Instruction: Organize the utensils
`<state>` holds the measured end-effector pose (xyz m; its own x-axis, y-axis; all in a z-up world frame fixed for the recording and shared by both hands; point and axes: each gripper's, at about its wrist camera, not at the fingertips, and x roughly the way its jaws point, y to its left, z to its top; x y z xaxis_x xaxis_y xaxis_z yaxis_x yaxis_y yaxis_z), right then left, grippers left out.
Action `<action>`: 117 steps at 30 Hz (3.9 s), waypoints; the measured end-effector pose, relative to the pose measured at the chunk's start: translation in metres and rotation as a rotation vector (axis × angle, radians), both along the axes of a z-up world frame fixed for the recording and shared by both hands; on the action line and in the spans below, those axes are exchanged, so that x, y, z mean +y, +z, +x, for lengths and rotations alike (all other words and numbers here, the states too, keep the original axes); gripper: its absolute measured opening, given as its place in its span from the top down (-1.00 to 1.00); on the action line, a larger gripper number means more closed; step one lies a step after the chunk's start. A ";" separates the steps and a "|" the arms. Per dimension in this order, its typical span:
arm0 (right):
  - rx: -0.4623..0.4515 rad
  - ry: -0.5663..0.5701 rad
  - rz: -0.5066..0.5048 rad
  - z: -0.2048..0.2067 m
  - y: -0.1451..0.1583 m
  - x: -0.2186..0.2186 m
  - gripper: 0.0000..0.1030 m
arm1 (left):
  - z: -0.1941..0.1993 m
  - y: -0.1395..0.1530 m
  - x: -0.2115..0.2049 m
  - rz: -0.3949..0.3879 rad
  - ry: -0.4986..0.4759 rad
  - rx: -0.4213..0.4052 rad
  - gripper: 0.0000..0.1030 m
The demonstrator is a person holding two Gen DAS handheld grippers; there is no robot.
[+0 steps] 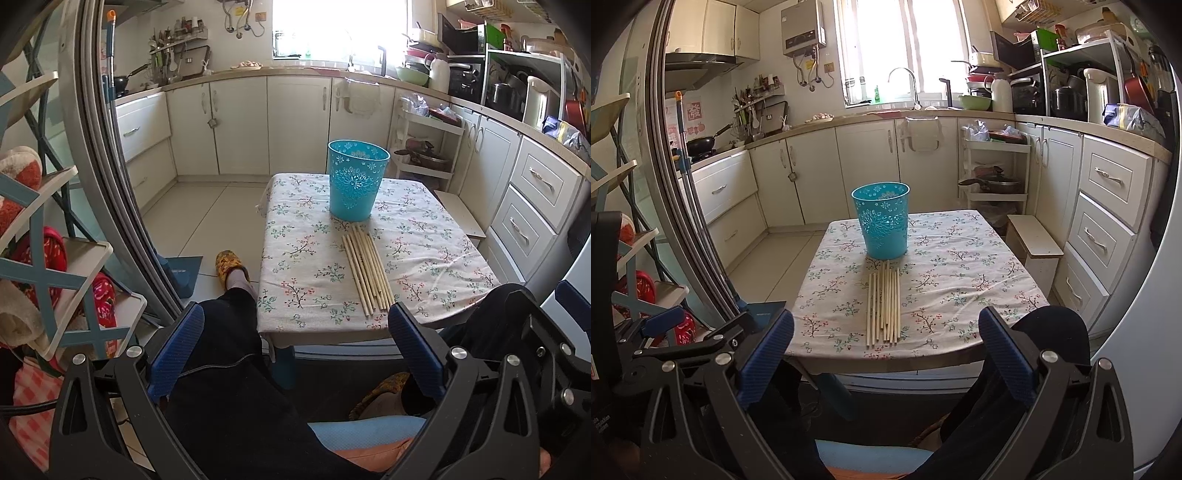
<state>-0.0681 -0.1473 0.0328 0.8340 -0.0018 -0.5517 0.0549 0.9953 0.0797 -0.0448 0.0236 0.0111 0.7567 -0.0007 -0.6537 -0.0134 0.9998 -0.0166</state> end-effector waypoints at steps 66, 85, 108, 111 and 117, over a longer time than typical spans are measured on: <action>0.404 0.179 -0.030 0.276 -0.165 -0.048 0.80 | 0.258 -0.137 -0.039 -0.082 -0.062 0.304 -0.87; 0.411 0.247 0.005 0.277 -0.167 -0.067 0.85 | 0.308 -0.175 -0.080 0.034 -0.080 0.305 -0.30; 0.394 0.237 0.090 0.280 -0.169 -0.078 0.84 | 0.357 0.077 -0.075 -0.314 -0.303 -0.315 0.91; 0.381 0.244 0.090 0.280 -0.169 -0.077 0.79 | 0.381 0.085 -0.083 -0.324 -0.216 -0.414 0.91; 0.364 0.250 0.059 0.278 -0.170 -0.074 0.78 | 0.431 0.063 -0.093 -0.294 -0.076 -0.438 0.91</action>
